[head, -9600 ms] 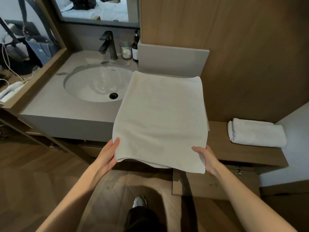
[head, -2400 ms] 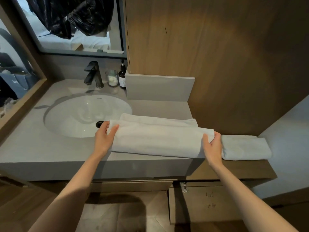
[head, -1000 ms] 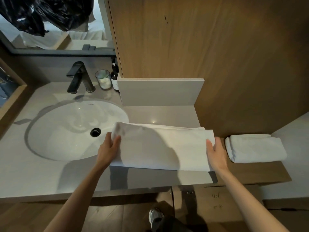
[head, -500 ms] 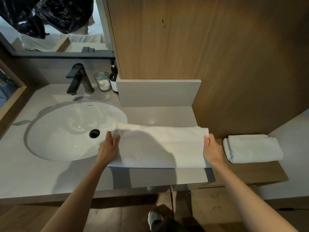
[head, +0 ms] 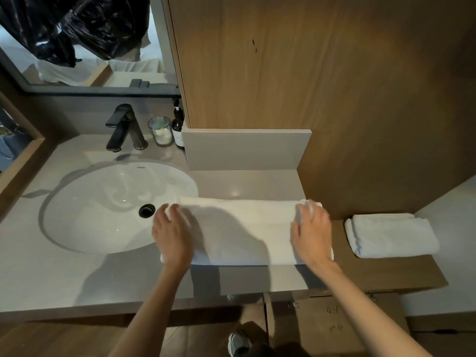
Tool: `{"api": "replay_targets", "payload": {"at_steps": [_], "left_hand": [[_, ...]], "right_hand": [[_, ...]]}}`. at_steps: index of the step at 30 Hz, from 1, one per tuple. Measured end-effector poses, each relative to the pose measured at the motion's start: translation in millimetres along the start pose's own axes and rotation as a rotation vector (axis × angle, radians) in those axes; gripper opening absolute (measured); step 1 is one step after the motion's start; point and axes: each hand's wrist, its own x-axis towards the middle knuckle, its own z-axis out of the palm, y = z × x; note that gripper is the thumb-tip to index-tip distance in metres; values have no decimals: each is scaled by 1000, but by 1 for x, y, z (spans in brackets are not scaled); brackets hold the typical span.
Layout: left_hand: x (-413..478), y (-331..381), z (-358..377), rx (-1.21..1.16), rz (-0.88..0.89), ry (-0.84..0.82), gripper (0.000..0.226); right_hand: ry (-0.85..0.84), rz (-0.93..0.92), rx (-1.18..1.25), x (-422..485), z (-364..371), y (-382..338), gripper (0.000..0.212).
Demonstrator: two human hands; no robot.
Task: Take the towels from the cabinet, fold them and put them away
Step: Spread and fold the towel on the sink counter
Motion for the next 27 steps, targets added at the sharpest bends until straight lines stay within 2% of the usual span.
{"api": "replay_targets", "payload": {"at_steps": [1, 3, 5, 6, 10, 16, 23, 27], "left_hand": [[-4, 6, 7, 54, 152, 6, 44], [-14, 28, 20, 70, 396, -193, 61], [-26, 45, 35, 194, 544, -435, 58], [-30, 48, 42, 261, 572, -499, 57], [-31, 44, 58, 322, 520, -516, 59], [-22, 33, 50, 386, 460, -481, 61], [-12, 2, 32, 317, 356, -436, 65], [-11, -7, 26, 289, 314, -383, 66]], "right_hand": [[-68, -69, 37, -2, 5, -14, 47], [-225, -156, 58, -3, 21, -42, 52], [-302, -199, 10, -2, 38, -61, 56], [-329, -196, -10, 0, 46, -67, 58], [-349, -161, -58, 3, 59, -69, 60], [-365, -255, -124, 14, 49, -28, 63], [-365, -129, -154, 14, 30, 23, 60], [-392, -55, -55, 11, 26, 34, 60]]}}
